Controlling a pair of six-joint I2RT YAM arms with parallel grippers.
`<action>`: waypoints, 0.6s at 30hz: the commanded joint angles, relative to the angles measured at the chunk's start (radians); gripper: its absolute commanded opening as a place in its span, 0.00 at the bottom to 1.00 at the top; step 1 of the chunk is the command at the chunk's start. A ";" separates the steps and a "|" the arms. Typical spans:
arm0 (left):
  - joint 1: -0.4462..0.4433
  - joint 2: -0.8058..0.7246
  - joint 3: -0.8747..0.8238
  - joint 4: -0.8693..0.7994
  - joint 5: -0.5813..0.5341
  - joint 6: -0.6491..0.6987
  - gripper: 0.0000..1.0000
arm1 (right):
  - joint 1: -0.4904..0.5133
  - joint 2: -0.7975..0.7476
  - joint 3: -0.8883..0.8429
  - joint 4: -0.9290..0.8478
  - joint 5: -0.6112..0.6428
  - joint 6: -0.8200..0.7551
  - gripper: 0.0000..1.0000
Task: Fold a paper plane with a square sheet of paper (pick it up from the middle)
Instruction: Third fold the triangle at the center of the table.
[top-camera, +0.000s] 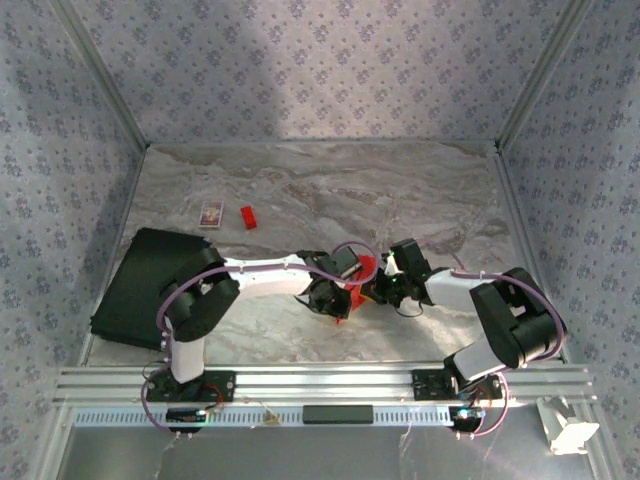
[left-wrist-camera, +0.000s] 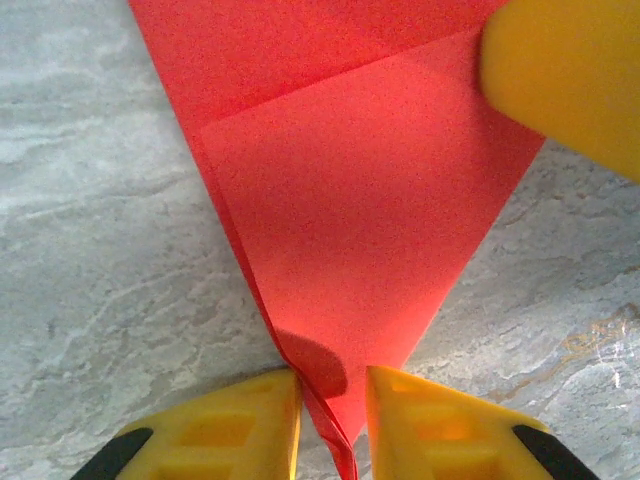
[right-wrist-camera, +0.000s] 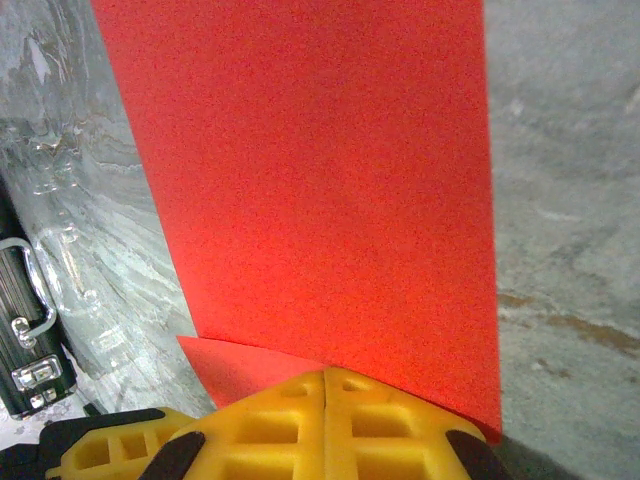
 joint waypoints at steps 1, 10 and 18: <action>-0.013 0.024 -0.004 -0.037 -0.013 0.005 0.23 | 0.005 0.014 -0.010 -0.087 0.085 0.002 0.00; -0.013 -0.008 -0.038 -0.018 0.005 0.004 0.13 | 0.002 0.014 -0.010 -0.094 0.090 -0.001 0.00; -0.012 -0.030 -0.062 -0.005 0.012 0.003 0.13 | -0.002 0.014 -0.009 -0.097 0.092 -0.002 0.00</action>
